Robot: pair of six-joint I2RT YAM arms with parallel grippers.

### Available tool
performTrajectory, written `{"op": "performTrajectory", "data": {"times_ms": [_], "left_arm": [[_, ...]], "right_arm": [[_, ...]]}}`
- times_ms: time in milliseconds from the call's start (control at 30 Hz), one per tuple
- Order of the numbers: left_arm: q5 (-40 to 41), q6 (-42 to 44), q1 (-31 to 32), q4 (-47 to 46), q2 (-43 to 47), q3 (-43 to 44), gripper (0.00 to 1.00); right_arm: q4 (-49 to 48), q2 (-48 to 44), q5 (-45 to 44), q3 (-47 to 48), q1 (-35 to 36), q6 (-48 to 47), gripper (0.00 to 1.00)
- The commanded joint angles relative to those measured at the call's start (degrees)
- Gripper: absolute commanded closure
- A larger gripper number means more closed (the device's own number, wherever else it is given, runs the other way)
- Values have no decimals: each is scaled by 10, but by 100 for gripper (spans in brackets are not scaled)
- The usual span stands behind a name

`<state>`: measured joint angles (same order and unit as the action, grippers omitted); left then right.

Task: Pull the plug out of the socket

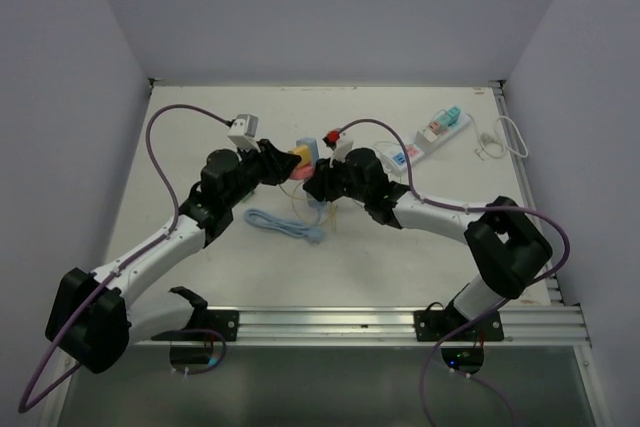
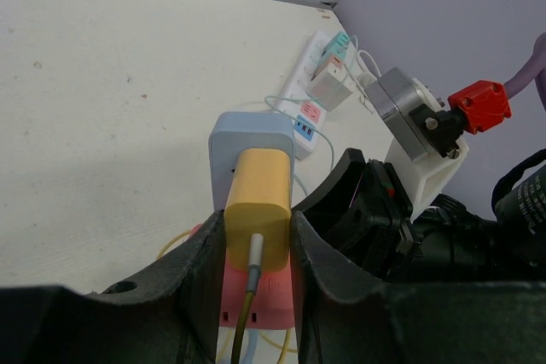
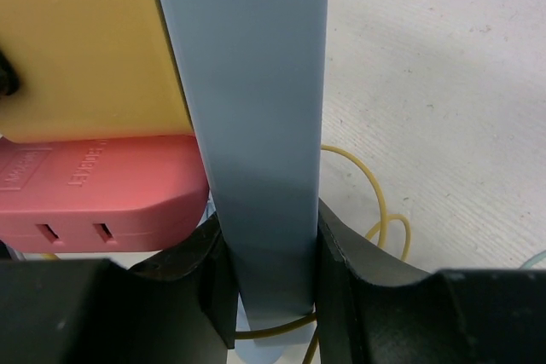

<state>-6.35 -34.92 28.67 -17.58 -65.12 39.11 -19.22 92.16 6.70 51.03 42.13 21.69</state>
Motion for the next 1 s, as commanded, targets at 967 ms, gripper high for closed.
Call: {"op": "performTrajectory", "data": {"times_ms": [967], "left_arm": [[143,-136,-27,-9,113,-193,100]], "right_arm": [[29,-117,-70,-71,-87,65,100]]}}
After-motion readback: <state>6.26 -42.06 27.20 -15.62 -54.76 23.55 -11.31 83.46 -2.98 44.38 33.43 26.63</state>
